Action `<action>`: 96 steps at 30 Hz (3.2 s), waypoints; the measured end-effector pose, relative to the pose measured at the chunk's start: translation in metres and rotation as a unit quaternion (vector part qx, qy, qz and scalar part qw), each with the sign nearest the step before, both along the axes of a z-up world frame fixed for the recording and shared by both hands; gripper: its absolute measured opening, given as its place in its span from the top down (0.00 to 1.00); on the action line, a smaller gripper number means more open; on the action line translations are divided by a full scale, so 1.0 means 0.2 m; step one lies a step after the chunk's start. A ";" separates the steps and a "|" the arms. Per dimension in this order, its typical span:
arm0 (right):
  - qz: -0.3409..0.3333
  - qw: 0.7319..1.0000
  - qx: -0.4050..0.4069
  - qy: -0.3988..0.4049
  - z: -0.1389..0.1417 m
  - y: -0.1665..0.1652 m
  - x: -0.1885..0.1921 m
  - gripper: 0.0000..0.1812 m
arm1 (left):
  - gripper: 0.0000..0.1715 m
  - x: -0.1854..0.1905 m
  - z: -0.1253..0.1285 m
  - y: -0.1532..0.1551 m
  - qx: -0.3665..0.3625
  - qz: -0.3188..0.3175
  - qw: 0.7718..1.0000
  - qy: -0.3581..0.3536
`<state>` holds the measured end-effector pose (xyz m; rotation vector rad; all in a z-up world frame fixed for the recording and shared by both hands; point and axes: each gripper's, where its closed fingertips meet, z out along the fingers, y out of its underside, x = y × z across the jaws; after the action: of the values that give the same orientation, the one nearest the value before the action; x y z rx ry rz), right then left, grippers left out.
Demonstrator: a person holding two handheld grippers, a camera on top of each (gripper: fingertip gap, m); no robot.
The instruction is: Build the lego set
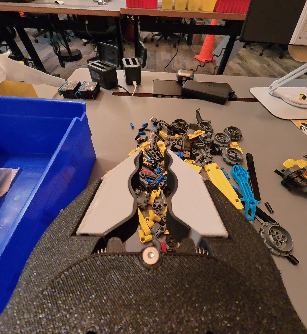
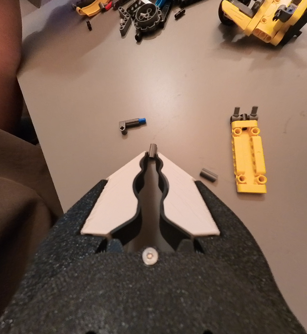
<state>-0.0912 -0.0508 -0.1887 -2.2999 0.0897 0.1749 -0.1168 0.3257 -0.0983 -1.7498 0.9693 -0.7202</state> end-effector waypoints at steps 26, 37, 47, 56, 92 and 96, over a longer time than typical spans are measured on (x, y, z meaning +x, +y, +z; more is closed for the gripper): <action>-0.014 0.998 -0.006 -0.068 0.00 0.01 0.03 0.96 | 0.86 0.49 0.22 -1.16 0.070 -0.285 0.956 0.014; -0.024 0.995 -0.009 -0.093 -0.01 0.00 0.05 0.96 | 0.86 0.62 -0.06 -1.25 0.095 -0.296 0.946 0.095; -0.025 0.995 -0.010 -0.098 -0.01 0.00 0.05 0.96 | 0.87 0.57 -0.07 -0.97 0.067 -0.227 0.968 0.090; -0.021 0.997 -0.007 -0.076 -0.01 0.00 0.04 0.95 | 0.86 0.53 -0.04 -0.86 0.031 -0.207 0.976 0.065; -0.013 0.995 -0.002 -0.102 0.01 0.03 0.06 0.96 | 0.85 0.36 0.08 -0.54 -0.053 -0.161 0.985 -0.035; -0.010 0.992 0.073 -0.105 0.13 0.03 0.06 0.96 | 0.85 0.38 0.07 -0.57 -0.051 -0.171 0.983 -0.032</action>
<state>-0.0784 -0.0440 -0.1625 -2.1566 -0.0085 -0.0698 -0.0414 0.2111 -0.0846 -1.6528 1.2237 -1.0549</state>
